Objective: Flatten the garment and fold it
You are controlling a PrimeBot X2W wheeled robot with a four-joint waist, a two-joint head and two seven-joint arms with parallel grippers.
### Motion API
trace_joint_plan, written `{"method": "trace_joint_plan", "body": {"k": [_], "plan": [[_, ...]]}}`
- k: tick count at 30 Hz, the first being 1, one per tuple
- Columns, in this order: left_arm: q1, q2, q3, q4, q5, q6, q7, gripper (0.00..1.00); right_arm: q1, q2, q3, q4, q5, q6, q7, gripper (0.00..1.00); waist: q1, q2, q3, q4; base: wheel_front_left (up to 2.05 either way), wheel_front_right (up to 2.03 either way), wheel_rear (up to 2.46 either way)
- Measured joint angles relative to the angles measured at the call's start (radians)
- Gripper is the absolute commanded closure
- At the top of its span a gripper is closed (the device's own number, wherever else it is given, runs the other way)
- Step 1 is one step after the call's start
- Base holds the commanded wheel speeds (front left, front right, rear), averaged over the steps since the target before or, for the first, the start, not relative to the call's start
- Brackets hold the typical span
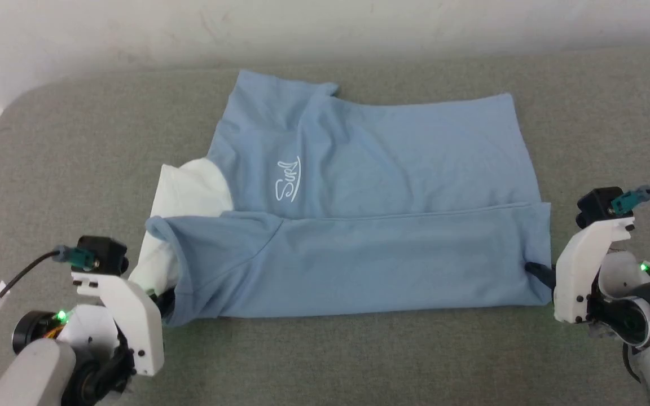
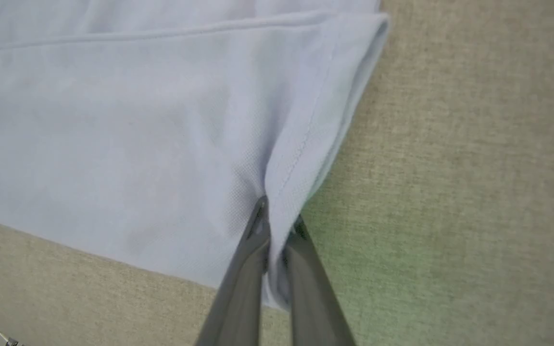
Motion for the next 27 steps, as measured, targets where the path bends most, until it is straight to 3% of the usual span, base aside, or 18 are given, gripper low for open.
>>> {"method": "trace_joint_plan", "body": {"k": [6, 14, 21, 22, 23, 24, 27], "plan": [[0.1, 0.033, 0.013, -0.074, 0.006, 0.045, 0.001, 1.0, 0.063, -0.032, 0.009, -0.095, 0.012, 0.0, -0.06, 1.0, -0.0001, 0.0, -0.076, -0.006, 0.0, 0.0, 0.0], [0.278, 0.062, 0.02, -0.193, -0.002, 0.112, 0.032, 1.0, 0.244, -0.047, -0.032, -0.208, 0.023, 0.0, -0.017, 1.0, -0.0004, 0.0, -0.176, -0.007, 0.0, 0.0, 0.0], [0.331, 0.007, -0.002, -0.146, -0.019, 0.097, -0.038, 1.0, 0.387, 0.009, -0.105, -0.217, -0.013, 0.0, -0.041, 1.0, -0.0003, 0.0, -0.174, -0.001, 0.0, 0.0, 0.0], [0.326, -0.007, -0.001, -0.125, -0.024, 0.093, -0.049, 0.89, 0.394, 0.02, -0.106, -0.211, -0.025, 0.0, -0.062, 1.0, -0.0002, 0.0, -0.167, 0.0, 0.0, 0.0, 0.0], [0.32, -0.02, -0.002, -0.105, -0.03, 0.092, -0.058, 0.24, 0.397, 0.029, -0.105, -0.206, -0.039, 0.0, -0.084, 0.55, -0.0002, 0.0, -0.161, 0.001, 0.0, 0.0, 0.0], [0.314, -0.029, -0.002, -0.084, -0.031, 0.087, -0.066, 0.0, 0.398, 0.04, -0.105, -0.201, -0.044, 0.0, -0.11, 0.0, -0.0002, 0.0, -0.154, 0.001, 0.0, 0.0, 0.0], [0.298, -0.038, 0.014, -0.045, -0.03, 0.085, -0.102, 0.0, 0.398, 0.061, -0.096, -0.203, -0.07, 0.0, -0.218, 0.0, -0.0001, 0.0, -0.137, -0.003, 0.0, 0.0, 0.0]]}}
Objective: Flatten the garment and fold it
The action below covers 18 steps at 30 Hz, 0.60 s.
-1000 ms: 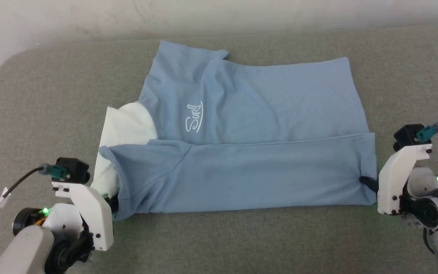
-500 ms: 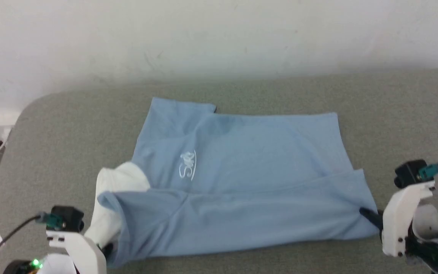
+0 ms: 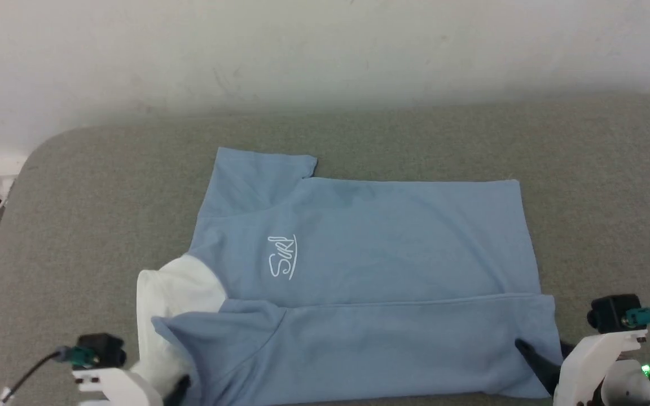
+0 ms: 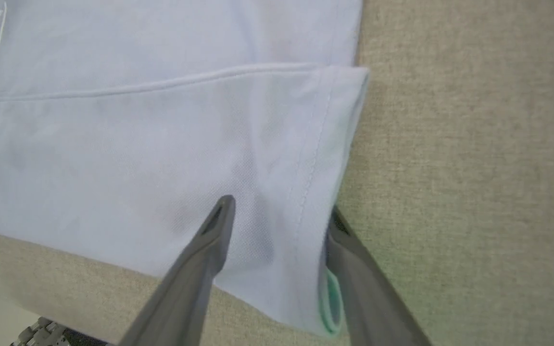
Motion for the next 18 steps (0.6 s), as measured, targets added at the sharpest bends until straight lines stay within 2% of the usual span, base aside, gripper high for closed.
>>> {"method": "trace_joint_plan", "body": {"k": [6, 10, 14, 18], "plan": [[-0.063, 0.03, 0.099, -0.019, 0.04, 0.045, -0.125, 0.0, -0.003, 0.044, -0.055, -0.067, -0.123, 0.0, -0.294, 0.0, -0.0001, 0.0, 0.021, -0.018, 0.0, 0.0, 0.0], [-0.153, 0.044, 0.136, -0.064, 0.073, 0.071, -0.167, 0.0, -0.024, 0.091, -0.096, -0.118, -0.199, 0.0, -0.425, 0.0, -0.0001, 0.0, 0.049, -0.025, 0.0, 0.0, 0.0], [-0.307, 0.049, 0.137, -0.049, 0.097, 0.065, -0.177, 0.0, -0.08, 0.128, -0.105, -0.181, -0.24, 0.0, -0.49, 0.0, 0.0, 0.0, 0.093, -0.033, 0.0, 0.0, 0.0], [-0.503, 0.056, 0.127, 0.036, 0.112, 0.024, -0.18, 0.0, -0.142, 0.153, -0.091, -0.236, -0.258, 0.0, -0.52, 0.0, 0.0002, 0.0, 0.153, -0.045, 0.0, 0.0, 0.0]]}}
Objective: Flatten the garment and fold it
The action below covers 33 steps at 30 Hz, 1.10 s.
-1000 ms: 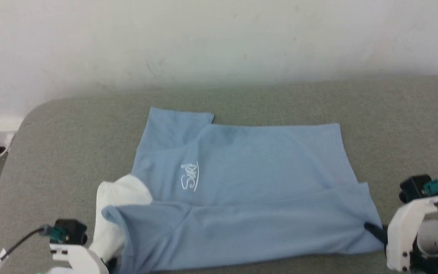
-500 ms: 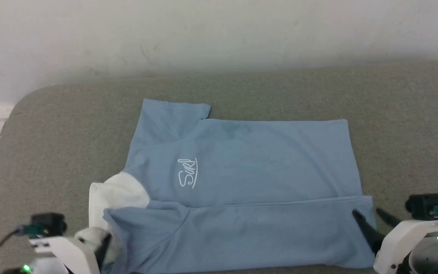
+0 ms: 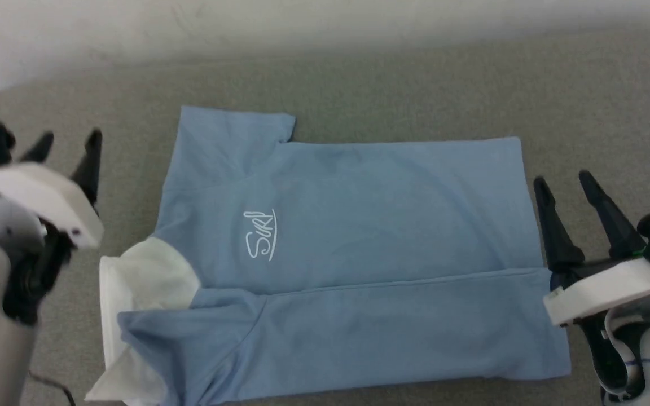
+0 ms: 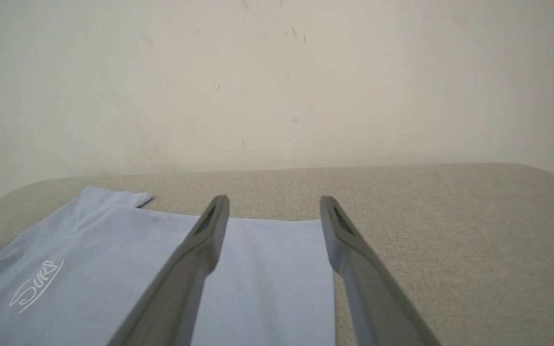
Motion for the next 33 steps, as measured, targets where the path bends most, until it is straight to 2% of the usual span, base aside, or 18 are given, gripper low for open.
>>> {"method": "trace_joint_plan", "body": {"k": [4, 9, 18, 28, 29, 30, 31, 33], "plan": [[-0.186, 0.005, -0.02, 0.099, 0.005, -0.052, 0.034, 0.0, -0.038, 0.016, 0.019, -0.05, -0.003, 0.0, -0.004, 0.0, 0.0, 0.0, 0.066, -0.017, 0.0, 0.0, 0.0], [-0.377, 0.014, -0.048, 0.25, -0.023, -0.116, 0.142, 0.0, -0.073, 0.03, 0.05, -0.075, -0.005, 0.0, -0.008, 0.0, 0.0002, 0.0, 0.146, -0.048, 0.0, 0.0, 0.0], [-0.546, 0.02, -0.124, 0.428, -0.047, -0.202, 0.35, 0.0, -0.104, 0.048, 0.087, -0.089, -0.007, 0.0, -0.016, 0.0, 0.0, 0.0, 0.248, -0.137, 0.0, 0.0, 0.0], [-0.627, 0.07, -0.17, 0.528, -0.057, -0.22, 0.562, 0.0, -0.118, 0.056, 0.101, -0.089, -0.006, 0.0, -0.021, 0.0, -0.0005, 0.0, 0.335, -0.215, 0.0, 0.0, 0.0], [-0.634, 0.076, -0.171, 0.527, -0.062, -0.22, 0.587, 0.24, -0.118, 0.056, 0.1, -0.089, -0.005, 0.0, -0.021, 0.0, -0.0006, 0.0, 0.34, -0.221, 0.0, 0.0, 0.0], [-0.641, 0.079, -0.173, 0.524, -0.065, -0.22, 0.607, 0.67, -0.118, 0.056, 0.097, -0.089, -0.005, 0.0, -0.02, 0.0, -0.0007, 0.0, 0.345, -0.225, 0.0, 0.0, 0.0], [-0.647, 0.084, -0.173, 0.522, -0.069, -0.219, 0.625, 1.0, -0.118, 0.056, 0.094, -0.089, -0.002, 0.0, -0.02, 0.0, -0.0006, 0.0, 0.349, -0.228, 0.0, 0.0, 0.0], [-0.651, 0.089, -0.174, 0.512, -0.079, -0.217, 0.657, 1.0, -0.118, 0.055, 0.089, -0.089, 0.001, 0.0, -0.017, 0.0, -0.0005, 0.0, 0.355, -0.23, 0.0, 0.0, 0.0]]}}
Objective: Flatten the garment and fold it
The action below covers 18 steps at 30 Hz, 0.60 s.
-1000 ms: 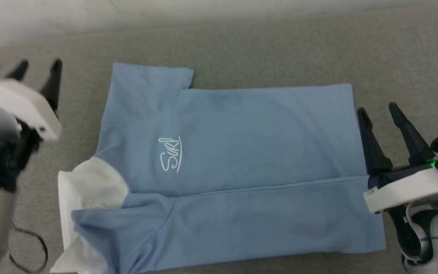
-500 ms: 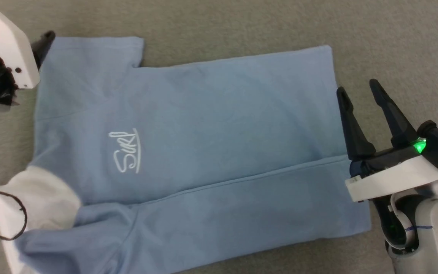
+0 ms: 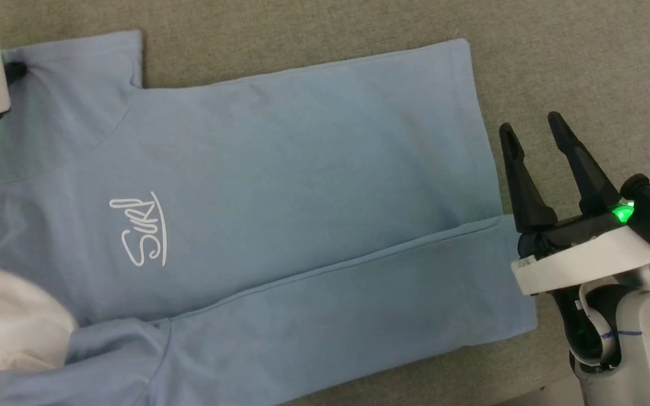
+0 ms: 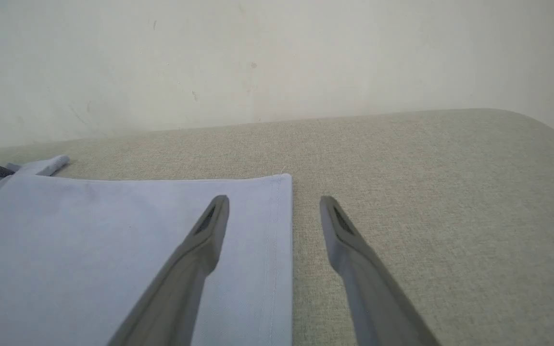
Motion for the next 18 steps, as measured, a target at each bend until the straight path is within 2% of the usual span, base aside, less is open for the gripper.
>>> {"method": "trace_joint_plan", "body": {"k": [5, 9, 12, 18], "plan": [[0.01, -0.007, -0.001, -0.027, -0.014, 0.013, 0.011, 1.0, -0.019, -0.01, -0.002, -0.001, 0.03, 0.0, 0.023, 0.0, 0.0003, 0.0, -0.004, 0.009, 0.0, 0.0, 0.0], [0.031, -0.016, -0.002, -0.043, -0.013, 0.012, -0.045, 1.0, -0.085, -0.047, -0.012, 0.032, 0.08, 0.0, 0.066, 0.0, 0.0004, -0.0001, -0.012, 0.023, 0.0, 0.0, 0.0], [0.041, -0.03, -0.007, -0.049, -0.008, 0.007, -0.094, 1.0, -0.171, -0.091, -0.012, 0.116, 0.142, 0.0, 0.156, 0.0, 0.0004, 0.0, -0.022, 0.039, 0.0, 0.0, 0.0], [0.043, -0.086, -0.04, -0.067, 0.01, -0.024, -0.175, 1.0, -0.363, -0.201, 0.029, 0.321, 0.25, 0.0, 0.433, 0.0, 0.0005, 0.0, -0.037, 0.091, 0.0, 0.0, 0.0]]}}
